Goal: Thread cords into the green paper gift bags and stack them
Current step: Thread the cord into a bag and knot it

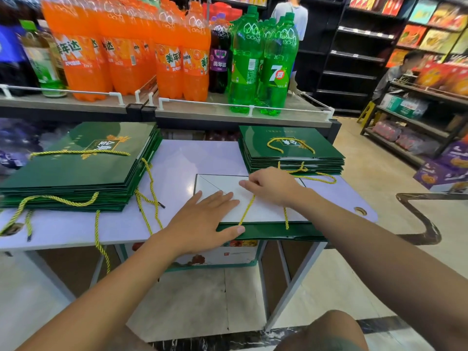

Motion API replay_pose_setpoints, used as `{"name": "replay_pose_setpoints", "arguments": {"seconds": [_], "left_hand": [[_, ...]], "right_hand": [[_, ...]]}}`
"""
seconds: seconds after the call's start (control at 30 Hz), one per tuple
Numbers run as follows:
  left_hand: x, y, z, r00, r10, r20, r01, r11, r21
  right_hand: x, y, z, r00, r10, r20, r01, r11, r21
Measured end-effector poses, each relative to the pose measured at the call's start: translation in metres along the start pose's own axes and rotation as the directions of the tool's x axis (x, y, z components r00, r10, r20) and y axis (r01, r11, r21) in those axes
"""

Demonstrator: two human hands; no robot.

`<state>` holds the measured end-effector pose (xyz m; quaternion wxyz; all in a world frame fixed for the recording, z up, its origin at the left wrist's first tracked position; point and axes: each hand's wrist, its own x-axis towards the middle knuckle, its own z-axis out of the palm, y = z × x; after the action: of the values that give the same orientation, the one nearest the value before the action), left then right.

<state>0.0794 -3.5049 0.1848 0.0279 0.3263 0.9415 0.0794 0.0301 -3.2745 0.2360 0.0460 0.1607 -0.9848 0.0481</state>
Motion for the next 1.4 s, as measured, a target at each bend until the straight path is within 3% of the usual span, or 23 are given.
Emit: {"name": "replay_pose_setpoints", "arguments": {"seconds": [0.07,0.3,0.5,0.7,0.87,1.0,1.1,1.23,1.3,1.4], "left_hand": [[0.0,0.0,0.0,1.0,-0.002,0.002,0.002,1.0,0.009],[0.001,-0.001,0.002,1.0,0.005,-0.002,-0.005,1.0,0.009],[-0.002,0.0,-0.006,0.999,0.018,0.036,-0.017,1.0,-0.026],[-0.025,-0.018,-0.018,0.998,0.05,-0.035,-0.05,0.999,0.008],[-0.045,-0.031,-0.034,0.99,0.036,-0.136,-0.04,0.999,-0.027],[-0.048,-0.027,-0.06,0.983,0.016,-0.184,-0.035,0.994,-0.101],[-0.045,-0.029,-0.084,0.93,-0.032,-0.367,-0.069,0.964,-0.257],[-0.031,-0.026,-0.126,0.734,-0.134,-0.666,-0.153,0.922,-0.354],[-0.019,-0.029,-0.146,0.675,-0.234,-0.7,-0.199,0.856,-0.478],[-0.001,-0.038,-0.163,0.678,-0.393,-0.621,-0.204,0.711,-0.673]], "right_hand": [[0.004,0.002,0.016,0.998,0.018,-0.059,-0.025,0.994,-0.107],[0.016,0.004,0.028,0.987,0.006,-0.16,-0.029,0.989,-0.142],[0.009,0.004,0.022,0.994,0.039,-0.103,-0.042,0.999,-0.019],[-0.052,0.015,-0.018,0.997,-0.063,0.054,0.05,0.978,0.204],[-0.115,0.02,-0.022,0.972,-0.166,0.169,0.164,0.986,0.024],[-0.125,0.023,-0.036,0.979,-0.183,0.088,0.182,0.983,0.011],[-0.114,0.023,-0.076,0.982,-0.177,-0.06,0.177,0.984,-0.009],[-0.091,0.012,-0.139,0.947,-0.183,-0.264,0.159,0.981,-0.11],[-0.077,0.007,-0.164,0.934,-0.185,-0.305,0.163,0.982,-0.098],[-0.05,0.005,-0.176,0.962,-0.125,-0.242,0.118,0.992,-0.045]]}}
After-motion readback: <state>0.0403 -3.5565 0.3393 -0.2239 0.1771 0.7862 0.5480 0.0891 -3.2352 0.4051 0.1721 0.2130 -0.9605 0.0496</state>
